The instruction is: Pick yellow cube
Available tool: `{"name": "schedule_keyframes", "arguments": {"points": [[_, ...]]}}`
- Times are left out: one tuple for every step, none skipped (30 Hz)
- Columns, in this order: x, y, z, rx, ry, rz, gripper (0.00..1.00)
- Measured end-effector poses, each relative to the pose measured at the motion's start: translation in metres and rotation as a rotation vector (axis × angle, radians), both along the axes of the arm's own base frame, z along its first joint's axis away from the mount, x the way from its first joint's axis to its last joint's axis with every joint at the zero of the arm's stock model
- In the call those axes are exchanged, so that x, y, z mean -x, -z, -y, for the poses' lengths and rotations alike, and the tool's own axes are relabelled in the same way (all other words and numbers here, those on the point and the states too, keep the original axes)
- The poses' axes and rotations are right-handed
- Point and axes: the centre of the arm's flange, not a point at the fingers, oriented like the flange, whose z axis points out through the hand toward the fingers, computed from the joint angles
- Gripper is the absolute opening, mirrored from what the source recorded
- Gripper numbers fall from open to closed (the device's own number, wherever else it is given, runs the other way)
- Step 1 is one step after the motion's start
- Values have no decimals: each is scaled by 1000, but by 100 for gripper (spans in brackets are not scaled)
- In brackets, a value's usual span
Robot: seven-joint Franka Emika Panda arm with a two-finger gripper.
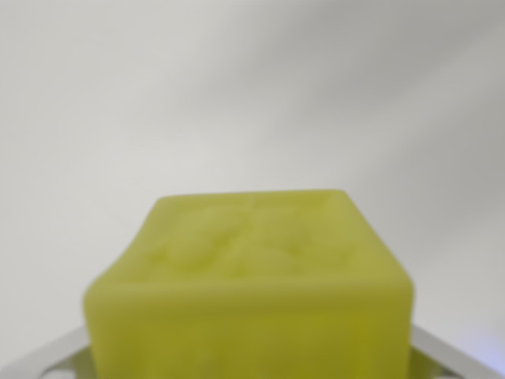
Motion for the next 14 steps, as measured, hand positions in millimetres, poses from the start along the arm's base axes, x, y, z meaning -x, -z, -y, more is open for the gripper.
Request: {"name": "schedule_keyframes", "arguments": {"points": [[0,-3,0,0,0,0,0],[0,-5,0,0,0,0,0],[0,-7,0,0,0,0,0],[0,-9,0,0,0,0,0],[0,-10,0,0,0,0,0],[0,-11,0,0,0,0,0],[0,-11,0,0,0,0,0],[0,-11,0,0,0,0,0],[0,-11,0,0,0,0,0],[0,-11,0,0,0,0,0],[0,-11,0,0,0,0,0],[0,-11,0,0,0,0,0],[0,-11,0,0,0,0,0],[0,-11,0,0,0,0,0]]}}
